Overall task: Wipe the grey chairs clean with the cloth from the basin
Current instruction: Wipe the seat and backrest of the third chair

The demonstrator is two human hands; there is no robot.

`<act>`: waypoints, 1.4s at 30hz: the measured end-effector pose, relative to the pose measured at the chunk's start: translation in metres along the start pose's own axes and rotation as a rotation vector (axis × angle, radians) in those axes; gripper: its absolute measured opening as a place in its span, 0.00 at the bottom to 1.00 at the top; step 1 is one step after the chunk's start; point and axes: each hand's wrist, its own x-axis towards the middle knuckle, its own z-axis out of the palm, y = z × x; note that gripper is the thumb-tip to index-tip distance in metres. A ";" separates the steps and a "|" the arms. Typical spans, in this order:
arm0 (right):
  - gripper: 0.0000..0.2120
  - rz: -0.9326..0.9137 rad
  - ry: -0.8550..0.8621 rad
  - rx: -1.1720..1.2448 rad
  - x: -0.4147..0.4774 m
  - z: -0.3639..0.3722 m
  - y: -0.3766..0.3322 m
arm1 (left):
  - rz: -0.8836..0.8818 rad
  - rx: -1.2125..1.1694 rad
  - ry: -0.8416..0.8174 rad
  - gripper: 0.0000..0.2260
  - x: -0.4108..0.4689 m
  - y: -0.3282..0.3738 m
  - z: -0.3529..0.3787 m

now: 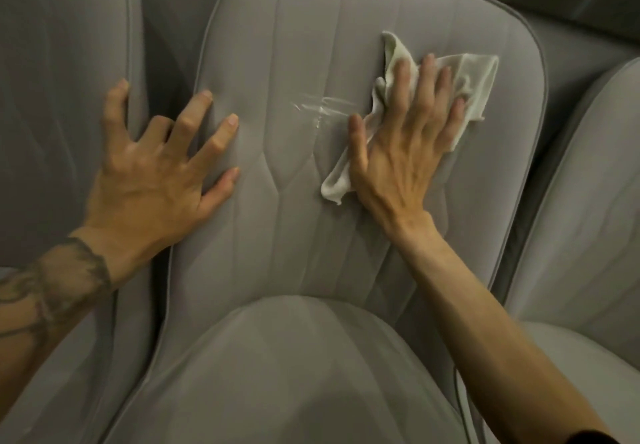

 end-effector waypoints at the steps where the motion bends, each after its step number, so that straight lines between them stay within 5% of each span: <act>1: 0.35 0.010 -0.011 -0.012 0.002 0.001 -0.004 | 0.001 0.003 0.003 0.25 0.000 0.001 0.000; 6: 0.32 0.097 0.059 -0.009 0.006 0.013 -0.018 | 0.001 0.010 -0.009 0.26 0.000 0.001 0.001; 12: 0.30 0.044 -0.192 0.058 -0.101 0.000 -0.030 | -0.001 0.030 0.004 0.25 0.001 0.001 -0.002; 20: 0.26 0.205 0.155 0.012 0.024 0.028 -0.045 | -0.002 0.032 -0.006 0.25 0.000 -0.001 0.001; 26: 0.30 -0.029 -0.208 0.089 -0.093 0.011 -0.068 | -0.003 0.054 -0.026 0.26 0.000 0.000 0.003; 34: 0.24 0.161 0.192 0.050 0.056 0.026 -0.050 | -0.010 0.056 -0.018 0.26 0.001 0.000 0.003; 39: 0.29 -0.161 -0.194 0.145 -0.059 0.005 -0.082 | -0.012 0.055 -0.043 0.26 0.001 0.000 0.001; 42: 0.26 -0.197 -0.158 0.120 -0.039 0.003 -0.059 | -0.013 0.055 -0.047 0.26 0.002 0.002 -0.001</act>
